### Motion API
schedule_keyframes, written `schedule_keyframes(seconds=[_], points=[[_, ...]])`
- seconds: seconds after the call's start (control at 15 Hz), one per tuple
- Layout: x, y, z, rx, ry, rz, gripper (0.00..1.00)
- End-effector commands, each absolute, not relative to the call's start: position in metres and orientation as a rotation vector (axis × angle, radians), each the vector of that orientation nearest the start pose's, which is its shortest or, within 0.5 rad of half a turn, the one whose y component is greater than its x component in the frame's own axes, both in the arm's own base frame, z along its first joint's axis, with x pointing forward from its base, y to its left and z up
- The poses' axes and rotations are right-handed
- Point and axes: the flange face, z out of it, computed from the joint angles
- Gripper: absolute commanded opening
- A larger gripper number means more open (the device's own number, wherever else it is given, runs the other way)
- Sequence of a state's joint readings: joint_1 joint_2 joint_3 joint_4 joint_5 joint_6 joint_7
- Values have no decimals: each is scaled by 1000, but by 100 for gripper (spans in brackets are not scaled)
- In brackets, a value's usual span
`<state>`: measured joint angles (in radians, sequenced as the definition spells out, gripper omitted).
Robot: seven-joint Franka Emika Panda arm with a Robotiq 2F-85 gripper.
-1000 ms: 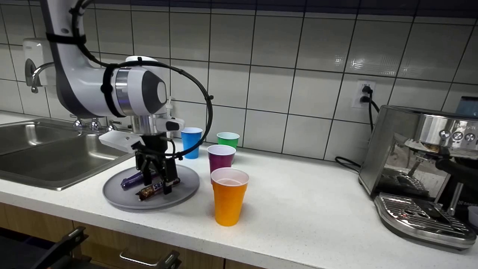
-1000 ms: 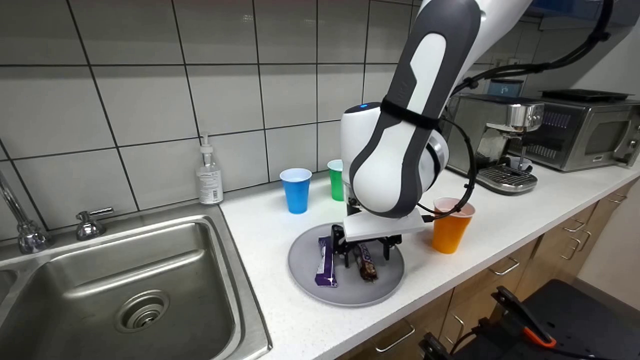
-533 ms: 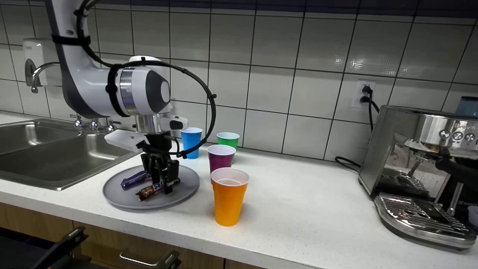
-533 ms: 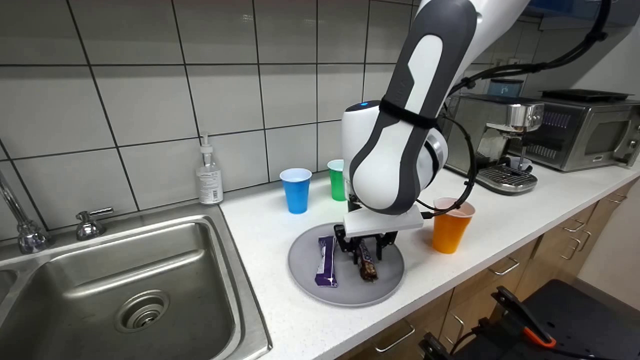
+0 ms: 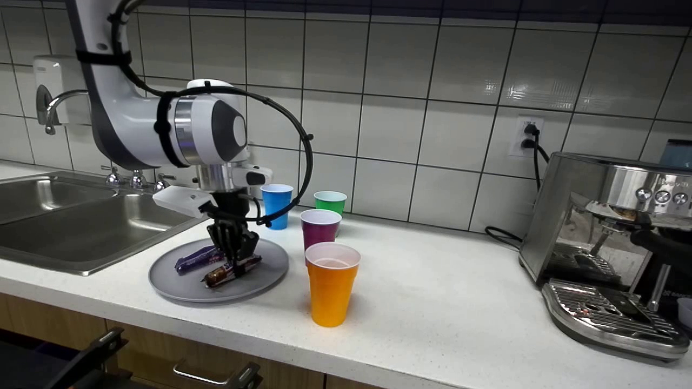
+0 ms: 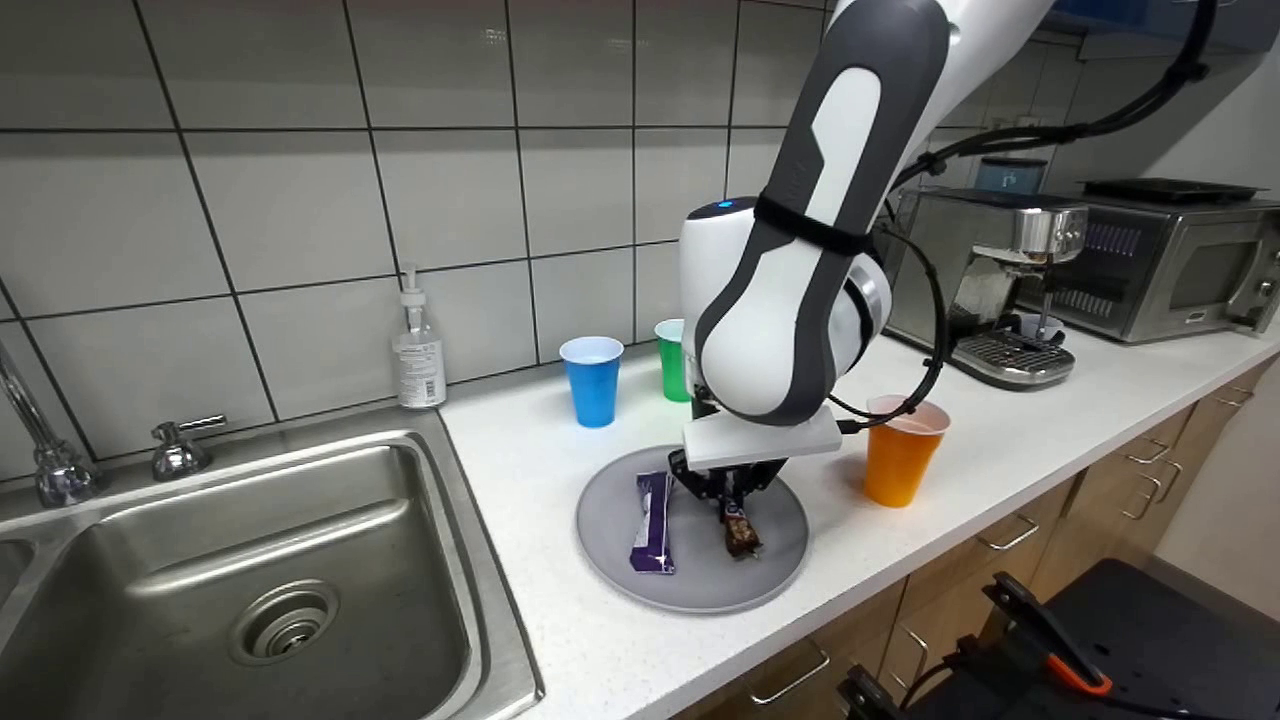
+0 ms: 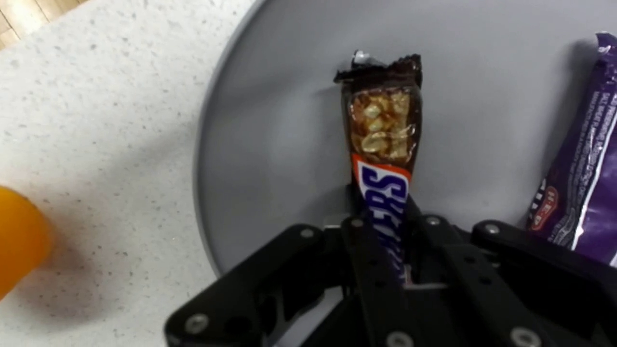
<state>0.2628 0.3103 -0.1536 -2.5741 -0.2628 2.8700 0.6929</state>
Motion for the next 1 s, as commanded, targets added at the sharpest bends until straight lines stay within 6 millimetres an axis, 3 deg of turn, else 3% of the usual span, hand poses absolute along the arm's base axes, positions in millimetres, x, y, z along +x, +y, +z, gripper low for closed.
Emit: schedule_keyframes(seconds=[0.0, 0.53, 0.93], points=[[436, 57, 154, -3206, 532, -59, 4], [430, 50, 184, -3200, 579, -28, 4], [436, 38, 218, -3209, 629, -40, 4]])
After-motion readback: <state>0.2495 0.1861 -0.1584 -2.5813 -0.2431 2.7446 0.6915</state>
